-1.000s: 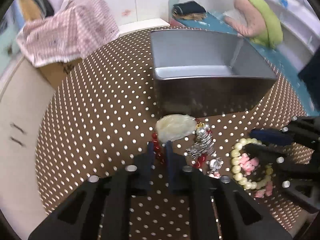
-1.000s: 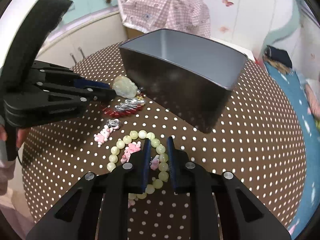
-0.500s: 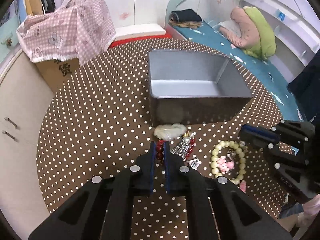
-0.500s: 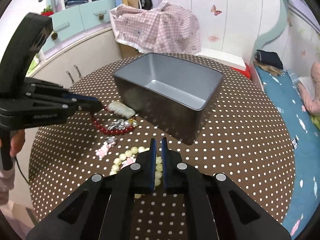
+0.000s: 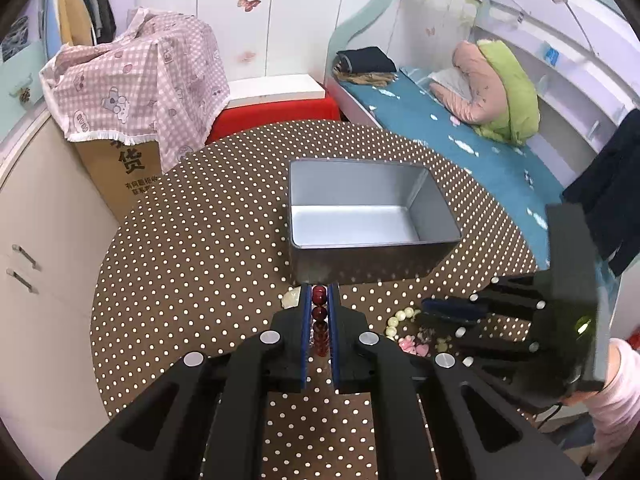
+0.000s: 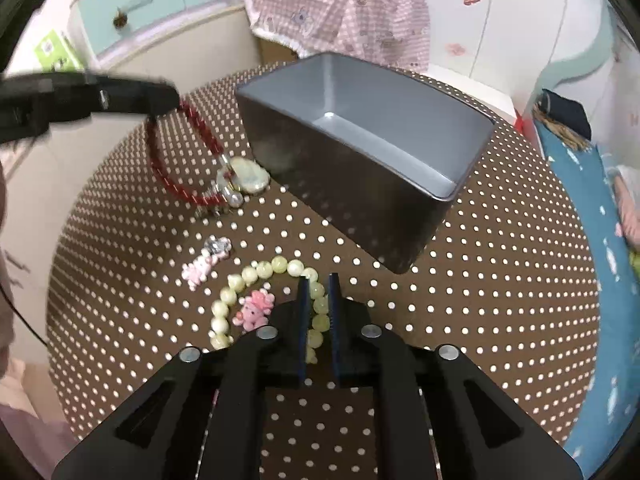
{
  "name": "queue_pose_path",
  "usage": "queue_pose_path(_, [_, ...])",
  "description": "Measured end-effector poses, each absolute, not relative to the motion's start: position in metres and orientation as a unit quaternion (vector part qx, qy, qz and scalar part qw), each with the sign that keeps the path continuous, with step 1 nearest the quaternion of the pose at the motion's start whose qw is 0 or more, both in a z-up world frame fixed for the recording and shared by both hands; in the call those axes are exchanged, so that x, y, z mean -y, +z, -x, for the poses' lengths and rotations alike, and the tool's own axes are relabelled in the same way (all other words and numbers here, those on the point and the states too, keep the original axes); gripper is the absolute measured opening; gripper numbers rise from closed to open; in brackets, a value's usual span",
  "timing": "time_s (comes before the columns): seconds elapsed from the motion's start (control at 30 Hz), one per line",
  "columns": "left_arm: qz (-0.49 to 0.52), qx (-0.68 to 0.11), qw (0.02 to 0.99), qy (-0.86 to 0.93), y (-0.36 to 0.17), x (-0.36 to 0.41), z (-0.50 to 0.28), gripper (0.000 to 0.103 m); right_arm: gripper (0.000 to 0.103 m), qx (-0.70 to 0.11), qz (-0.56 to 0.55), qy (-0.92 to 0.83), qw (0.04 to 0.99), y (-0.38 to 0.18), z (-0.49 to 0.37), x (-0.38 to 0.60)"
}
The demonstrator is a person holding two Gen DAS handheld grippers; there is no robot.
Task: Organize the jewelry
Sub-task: 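Grasp and lift the cream bead bracelet with the right tool while the left tool holds the red bracelet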
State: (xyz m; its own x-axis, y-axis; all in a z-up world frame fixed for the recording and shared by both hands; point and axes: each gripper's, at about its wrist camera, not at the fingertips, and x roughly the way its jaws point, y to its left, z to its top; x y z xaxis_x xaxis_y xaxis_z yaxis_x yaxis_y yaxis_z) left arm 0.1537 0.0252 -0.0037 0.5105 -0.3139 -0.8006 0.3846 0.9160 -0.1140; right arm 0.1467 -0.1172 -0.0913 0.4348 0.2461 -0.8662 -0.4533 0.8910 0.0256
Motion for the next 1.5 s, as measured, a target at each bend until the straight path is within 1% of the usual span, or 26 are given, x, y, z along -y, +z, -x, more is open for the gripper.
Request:
queue_pose_path(0.03, [-0.035, -0.45, 0.869, -0.202, -0.002, -0.027, -0.155, 0.006, 0.034, -0.498, 0.114, 0.204, 0.835, -0.095, -0.147, 0.115])
queue_pose_path(0.07, [-0.034, -0.449, 0.87, -0.203, 0.0, -0.028, -0.155, 0.006, 0.041, -0.495, 0.117, 0.198, 0.838, -0.096, -0.148, 0.114])
queue_pose_path(0.1, [-0.032, -0.447, 0.87, -0.204, 0.002, -0.03, -0.155, 0.006, 0.057, -0.492, 0.12, 0.196, 0.84, -0.097, -0.147, 0.114])
queue_pose_path(0.17, [-0.031, -0.445, 0.872, -0.204, 0.003, -0.031, -0.155, 0.006, 0.055, -0.492, 0.115, 0.2, 0.84, -0.1, -0.147, 0.115])
queue_pose_path(0.23, [-0.026, -0.447, 0.871, -0.203, 0.004, -0.032, -0.156, 0.007, 0.038, -0.488, 0.11, 0.221, 0.837, -0.1, -0.148, 0.113])
queue_pose_path(0.27, [-0.022, -0.448, 0.871, -0.203, 0.005, -0.033, -0.156, 0.006, 0.033, -0.486, 0.116, 0.231, 0.835, -0.1, -0.15, 0.111])
queue_pose_path(0.33, [-0.019, -0.444, 0.873, -0.203, 0.01, -0.033, -0.156, 0.006, 0.014, -0.488, 0.119, 0.24, 0.831, -0.101, -0.145, 0.109])
queue_pose_path(0.37, [-0.018, -0.441, 0.874, -0.205, 0.013, -0.033, -0.156, 0.006, 0.013, -0.489, 0.127, 0.238, 0.83, -0.1, -0.143, 0.106])
queue_pose_path(0.43, [-0.016, -0.433, 0.876, -0.212, 0.02, -0.034, -0.152, 0.006, 0.012, -0.483, 0.141, 0.234, 0.832, -0.1, -0.14, 0.1])
queue_pose_path(0.57, [-0.022, -0.415, 0.884, -0.214, 0.033, -0.032, -0.144, 0.006, 0.012, -0.476, 0.118, 0.23, 0.84, -0.092, -0.135, 0.101])
queue_pose_path(0.77, [0.006, -0.42, 0.881, -0.217, 0.037, -0.034, -0.142, 0.006, 0.01, -0.45, 0.092, 0.207, 0.864, -0.069, -0.12, 0.123])
queue_pose_path(0.97, [0.004, -0.415, 0.885, -0.213, 0.039, -0.034, -0.135, 0.007, 0.011, -0.436, 0.094, 0.196, 0.874, -0.052, -0.118, 0.132])
queue_pose_path(1.0, [0.003, -0.416, 0.885, -0.211, 0.038, -0.034, -0.134, 0.006, 0.013, -0.439, 0.09, 0.197, 0.872, -0.053, -0.117, 0.133])
queue_pose_path(1.13, [-0.005, -0.416, 0.885, -0.208, 0.032, -0.034, -0.128, 0.007, 0.013, -0.466, 0.078, 0.187, 0.861, -0.068, -0.125, 0.136])
queue_pose_path(1.27, [-0.008, -0.428, 0.881, -0.203, 0.021, -0.035, -0.128, 0.007, 0.013, -0.503, 0.05, 0.183, 0.843, -0.097, -0.145, 0.137])
queue_pose_path(1.4, [-0.006, -0.441, 0.876, -0.196, 0.01, -0.038, -0.13, 0.006, 0.014, -0.511, 0.036, 0.191, 0.837, -0.105, -0.148, 0.134])
queue_pose_path(1.47, [-0.005, -0.446, 0.873, -0.195, 0.004, -0.038, -0.13, 0.006, 0.018, -0.514, 0.038, 0.191, 0.835, -0.107, -0.147, 0.132])
queue_pose_path(1.5, [-0.003, -0.449, 0.872, -0.195, 0.002, -0.039, -0.13, 0.007, 0.024, -0.516, 0.038, 0.197, 0.833, -0.108, -0.148, 0.13])
